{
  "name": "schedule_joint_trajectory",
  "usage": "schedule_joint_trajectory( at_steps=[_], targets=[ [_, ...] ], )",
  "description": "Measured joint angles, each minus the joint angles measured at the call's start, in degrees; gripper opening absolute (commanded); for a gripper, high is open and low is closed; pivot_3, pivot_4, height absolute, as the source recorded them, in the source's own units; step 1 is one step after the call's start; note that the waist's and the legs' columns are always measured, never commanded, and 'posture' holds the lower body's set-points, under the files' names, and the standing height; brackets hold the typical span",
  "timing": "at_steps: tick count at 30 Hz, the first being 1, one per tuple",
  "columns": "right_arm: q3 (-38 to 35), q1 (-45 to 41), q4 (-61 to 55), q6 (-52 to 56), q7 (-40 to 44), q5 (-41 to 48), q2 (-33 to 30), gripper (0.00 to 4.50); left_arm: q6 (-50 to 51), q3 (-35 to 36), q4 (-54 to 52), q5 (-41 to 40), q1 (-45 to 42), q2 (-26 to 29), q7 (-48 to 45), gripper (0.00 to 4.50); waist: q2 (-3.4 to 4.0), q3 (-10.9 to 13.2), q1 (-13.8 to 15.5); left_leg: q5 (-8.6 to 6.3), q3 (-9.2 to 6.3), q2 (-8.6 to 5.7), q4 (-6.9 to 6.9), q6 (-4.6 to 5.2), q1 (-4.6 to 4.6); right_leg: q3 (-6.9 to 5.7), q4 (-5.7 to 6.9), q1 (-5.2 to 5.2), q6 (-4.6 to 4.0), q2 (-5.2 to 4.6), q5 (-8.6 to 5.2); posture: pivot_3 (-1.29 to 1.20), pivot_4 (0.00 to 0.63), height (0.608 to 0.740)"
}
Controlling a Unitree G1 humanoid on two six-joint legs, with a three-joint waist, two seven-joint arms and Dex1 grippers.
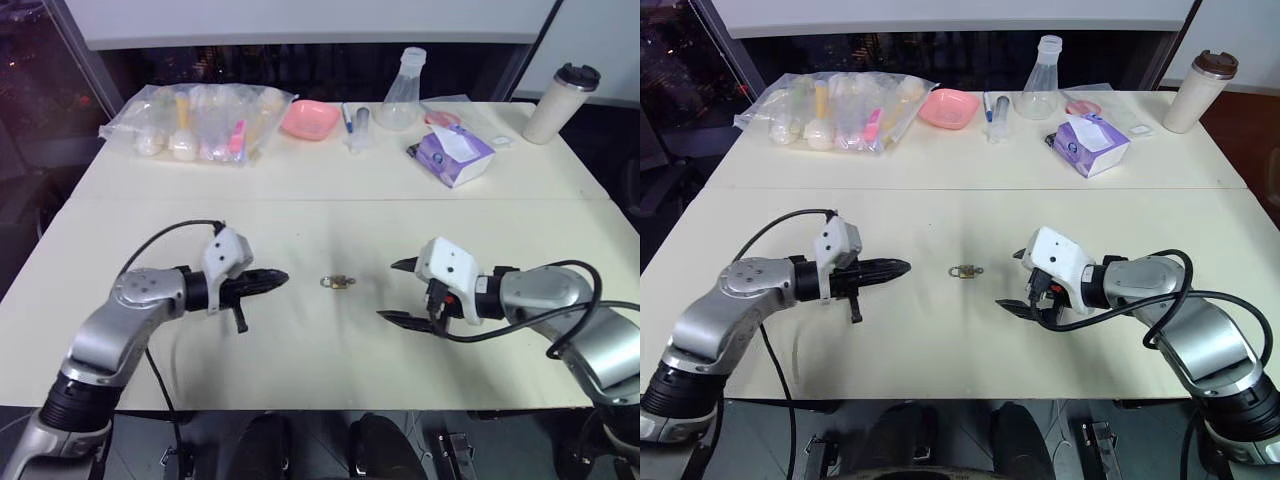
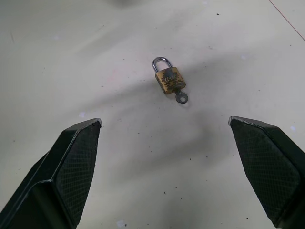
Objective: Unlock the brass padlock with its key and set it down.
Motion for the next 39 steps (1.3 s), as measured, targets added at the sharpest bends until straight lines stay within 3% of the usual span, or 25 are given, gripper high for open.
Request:
schedule_joint_trajectory(
  at_steps=[7, 13, 26, 29, 35, 39],
  targets=[
    [1.01, -0.34, 0.04, -0.27, -0.31, -0.19, 0.03, 4.5, -9.36, -6.3, 7.82, 6.35, -1.39, -2.95, -2.86, 4.38, 0.0, 0.0, 0.22, 0.0, 0.0, -0.01, 0.0, 0.0, 0.0, -0.01, -0.02, 0.01, -0.01, 0.0, 0.0, 0.0, 0.15, 0.715],
    [1.65, 0.26, -1.02, -0.06, -0.92, -0.04, 0.17, 4.5, -23.49, -10.23, 24.16, 11.08, -10.31, -9.71, -8.38, 4.45, -0.01, 0.0, 0.3, -0.01, 0.01, -0.02, 0.01, 0.01, -0.04, -0.03, -0.03, -0.02, 0.0, 0.02, 0.0, 0.0, 0.15, 0.715],
    [1.63, 2.52, -4.02, 1.92, -4.26, 0.19, 0.48, 4.5, -40.5, -13.44, 53.97, 18.78, -23.75, -19.79, -14.52, 4.45, -0.02, 0.01, 0.25, -0.02, 0.03, -0.03, 0.05, 0.04, -0.08, -0.06, -0.03, -0.03, 0.03, 0.13, 0.01, 0.0, 0.15, 0.715],
    [1.3, 2.82, -5.01, 2.27, -4.91, 0.46, 0.47, 4.5, -44.08, -13.52, 58.45, 20.03, -26.01, -21.5, -15.64, 3.63, -0.03, 0.0, 0.46, -0.02, 0.03, -0.03, 0.07, 0.05, -0.07, -0.06, -0.03, 0.01, 0.03, 0.13, 0.02, 0.0, 0.15, 0.715],
    [1.21, 2.98, -5.73, 3.04, -6.09, 0.51, 0.47, 4.5, -49.1, -14.01, 64.73, 21.66, -28.49, -24.27, -16.27, 0.91, -0.04, -0.01, 1.39, -0.02, 0.01, -0.03, 0.13, 0.05, -0.01, -0.06, -0.02, 0.1, 0.03, 0.13, 0.02, 0.0, 0.15, 0.715],
    [1.21, 3.02, -5.77, 3.08, -6.58, 0.51, 0.47, 4.5, -51.9, -14.04, 67.7, 23.28, -30.28, -24.78, -15.96, 0.75, -0.05, -0.02, 1.38, -0.02, 0.0, -0.03, 0.15, 0.06, 0.02, -0.06, -0.02, 0.13, 0.03, 0.13, 0.02, 0.0, 0.15, 0.715]
  ],
)
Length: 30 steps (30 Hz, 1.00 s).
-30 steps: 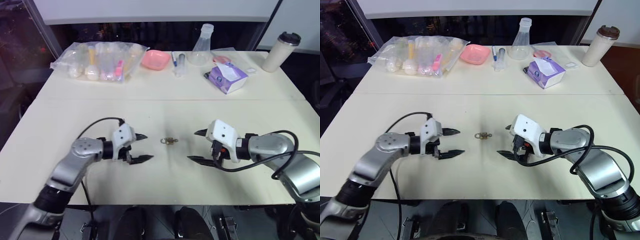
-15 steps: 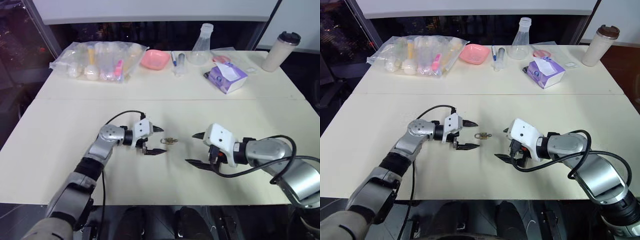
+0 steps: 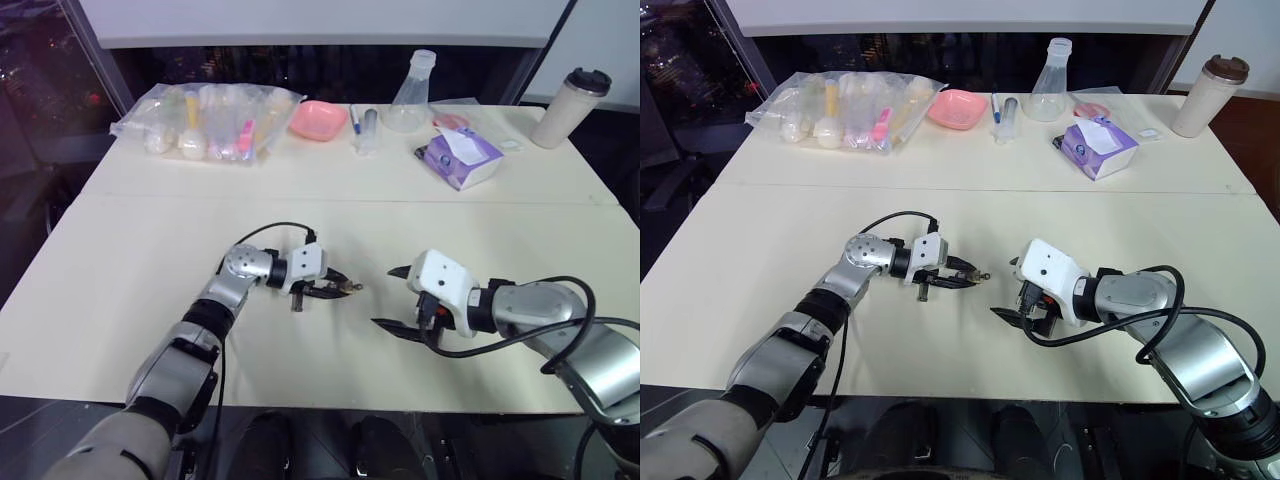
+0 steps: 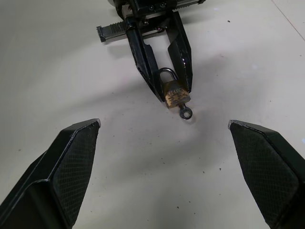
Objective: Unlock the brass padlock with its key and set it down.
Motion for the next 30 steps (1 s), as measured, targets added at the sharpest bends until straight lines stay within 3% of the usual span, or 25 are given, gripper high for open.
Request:
schedule_joint_trajectory(
  at_steps=[8, 12, 16, 28, 30],
  targets=[
    [4.08, -1.78, 0.34, -3.84, -1.6, -4.64, 0.04, 4.5, 2.14, 0.87, -2.74, -0.41, 0.46, 1.96, -0.96, 0.75, 0.0, 0.01, -0.61, 0.0, -0.01, 0.03, -0.02, 0.0, -0.03, 0.01, 0.07, -0.11, 0.0, 0.05, 0.0, 0.0, 0.15, 0.715],
    [15.11, -5.96, 8.06, -23.95, -5.73, -23.3, -0.13, 4.5, 13.21, 3.72, -16.63, -5.59, 4.77, 7.25, -4.94, 0.75, 0.01, 0.02, -1.62, 0.03, 0.01, 0.05, -0.1, -0.05, -0.15, 0.04, 0.14, -0.35, 0.0, 0.13, -0.02, 0.0, 0.15, 0.715],
    [20.27, -7.75, 14.01, -38.01, -8.07, -33.01, 3.94, 4.5, 20.49, 5.65, -27.1, -8.87, 5.6, 10.13, -5.87, 0.75, 0.01, 0.02, -1.3, 0.05, 0.02, 0.01, -0.06, -0.08, -0.16, 0.03, 0.14, -0.28, 0.01, 0.12, -0.02, 0.0, 0.15, 0.715],
    [20.86, -12.67, 25.46, -51.52, -10.16, -44.97, 11.19, 4.5, 27.02, 6.86, -33.96, -10.65, 7.39, 12.48, -3.97, 0.75, 0.0, 0.02, -1.37, 0.05, 0.07, 0.01, 0.01, -0.07, -0.13, 0.02, 0.15, -0.25, 0.01, 0.1, -0.02, 0.0, 0.15, 0.715],
    [20.83, -12.7, 26.09, -52.32, -9.9, -45.23, 11.86, 3.94, 27.03, 6.86, -34.46, -10.66, 7.56, 12.55, -3.49, 0.75, 0.0, 0.02, -1.4, 0.05, 0.06, 0.02, 0.0, -0.07, -0.13, 0.02, 0.15, -0.26, 0.01, 0.1, -0.02, 0.0, 0.15, 0.715]
  ],
)
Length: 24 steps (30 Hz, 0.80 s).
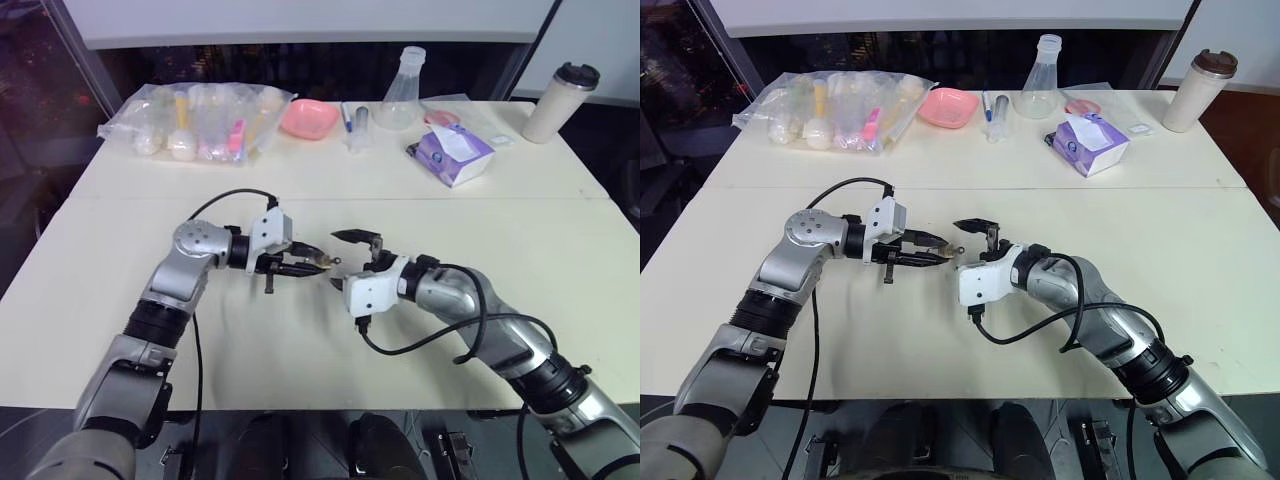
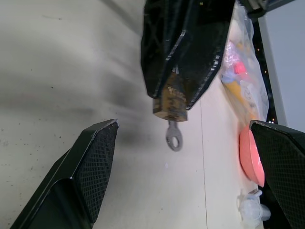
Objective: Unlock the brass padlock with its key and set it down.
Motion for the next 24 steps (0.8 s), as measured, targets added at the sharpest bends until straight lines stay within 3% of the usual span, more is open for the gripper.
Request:
schedule_joint_trajectory(
  at_steps=[8, 24],
  targets=[
    [-0.55, -0.37, 0.74, -2.83, 1.35, -1.69, 0.8, 0.07, 0.23, -0.02, -0.07, 0.01, 0.41, 0.41, 0.52, 0.75, 0.0, 0.0, 0.0, 0.0, 0.02, 0.0, 0.0, 0.0, 0.0, 0.0, 0.01, -0.01, 0.0, 0.0, 0.0, 0.0, 0.15, 0.715],
    [-1.41, -0.46, 1.19, -5.54, 2.0, -4.43, 0.93, 0.02, 0.22, -0.11, -0.38, 0.04, 0.4, 0.51, 0.34, 0.75, 0.0, 0.0, 0.01, 0.0, 0.02, 0.0, 0.0, 0.0, 0.0, -0.01, 0.02, -0.01, 0.0, 0.01, 0.0, 0.0, 0.15, 0.715]
  ],
)
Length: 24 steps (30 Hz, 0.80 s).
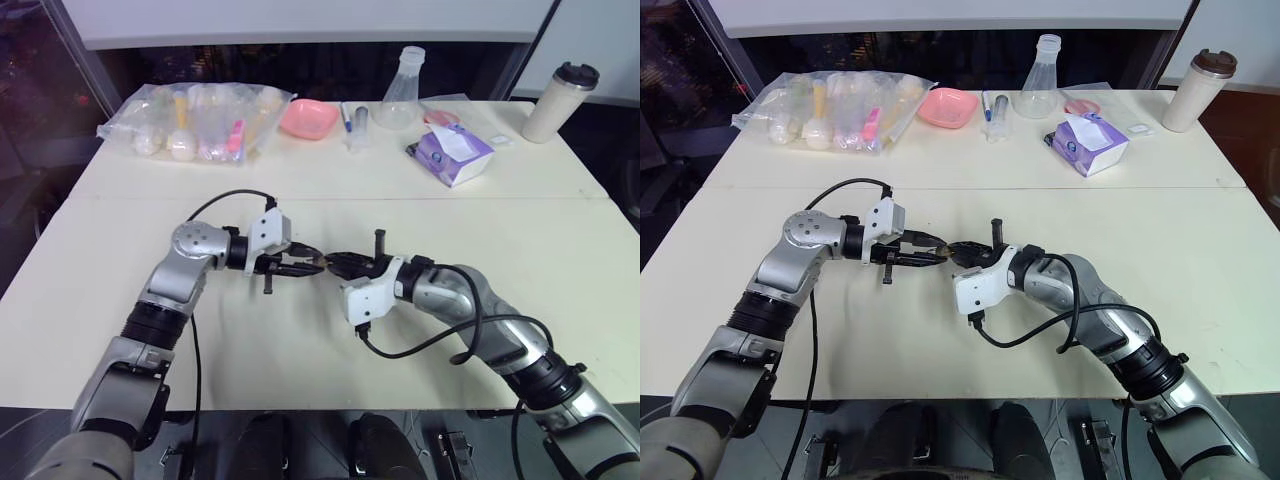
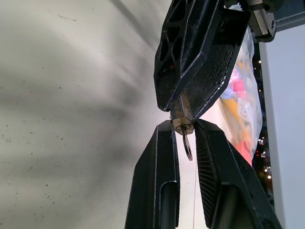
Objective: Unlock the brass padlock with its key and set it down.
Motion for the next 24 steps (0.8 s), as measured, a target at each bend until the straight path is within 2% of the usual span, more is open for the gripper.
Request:
schedule_joint_trajectory(
  at_steps=[3, 4, 5, 9, 16, 17, 19, 21, 24],
  targets=[
    [-0.34, 0.0, 0.02, -0.4, 0.0, -0.27, 0.01, 0.02, 0.0, 0.0, -0.33, 0.0, 0.0, 0.02, 0.09, 0.75, 0.0, 0.0, 0.0, 0.0, 0.0, 0.0, 0.0, 0.0, 0.0, 0.0, 0.0, 0.0, 0.0, 0.0, 0.0, 0.0, 0.15, 0.715],
    [-0.49, 0.0, 0.03, -0.51, 0.0, -0.35, 0.03, 1.05, -0.05, 0.0, -0.46, 0.02, 0.0, 0.02, 0.13, 0.75, 0.0, 0.0, 0.0, 0.0, 0.0, 0.0, 0.0, 0.0, 0.0, 0.01, 0.0, 0.0, 0.0, 0.0, 0.0, 0.0, 0.15, 0.715],
    [-0.94, 0.0, 0.21, -0.46, -0.01, -0.34, 0.17, 1.39, -0.24, 0.0, -0.6, 0.02, 0.0, 0.04, 0.12, 0.75, 0.0, 0.0, 0.0, 0.0, 0.0, 0.0, 0.0, 0.0, 0.0, 0.0, 0.0, 0.0, 0.0, 0.0, 0.0, 0.0, 0.15, 0.715],
    [-1.95, 0.0, 1.11, 0.41, 0.09, -0.43, 0.38, 3.47, -0.43, 0.0, -0.96, 0.03, 0.0, 0.14, 0.2, 0.75, 0.0, 0.0, -0.01, 0.0, 0.0, 0.0, 0.0, -0.01, 0.0, 0.0, 0.01, 0.0, 0.0, 0.0, 0.0, 0.0, 0.15, 0.715],
    [-2.0, 0.02, 1.11, 0.35, 0.57, -0.93, 0.4, 3.47, -0.67, 0.0, -0.95, 0.09, 0.0, 0.14, 0.48, 0.75, 0.0, 0.0, 0.01, 0.0, 0.0, 0.0, 0.0, -0.01, 0.0, 0.0, 0.01, 0.0, 0.0, 0.0, 0.0, 0.0, 0.15, 0.715],
    [-2.05, 0.02, 1.11, 0.35, 0.6, -0.93, 0.4, 3.25, -0.76, 0.0, -0.95, 0.12, 0.0, 0.14, 0.49, 0.75, 0.0, 0.0, 0.01, 0.0, 0.01, 0.0, 0.0, -0.01, 0.0, 0.0, 0.01, 0.0, 0.0, 0.0, 0.0, 0.0, 0.15, 0.715],
    [-2.21, 0.02, 1.11, 0.35, 0.75, -0.93, 0.41, 2.56, -0.85, 0.0, -0.95, 0.18, 0.0, 0.14, 0.52, 0.75, 0.0, 0.0, -0.01, 0.01, 0.01, 0.0, 0.0, -0.01, 0.0, 0.0, 0.02, 0.0, 0.0, 0.0, 0.0, 0.0, 0.15, 0.715],
    [-2.4, 0.02, 1.11, 0.35, 0.97, -0.92, 0.41, 1.46, -0.93, -0.01, -0.95, 0.22, -0.01, 0.13, 0.54, 0.75, 0.0, 0.0, -0.01, 0.01, 0.01, 0.0, 0.0, -0.01, 0.0, 0.0, 0.02, 0.0, 0.0, 0.0, 0.0, 0.0, 0.15, 0.715],
    [-2.42, 0.04, 1.09, 0.34, 1.16, -0.92, 0.43, 0.04, -1.43, -0.06, -0.93, 0.46, -0.01, 0.13, 0.57, 0.75, 0.0, 0.0, 0.0, 0.01, 0.01, 0.0, 0.0, -0.01, 0.0, 0.0, 0.02, 0.0, 0.0, 0.0, 0.0, 0.0, 0.15, 0.715]
  ],
)
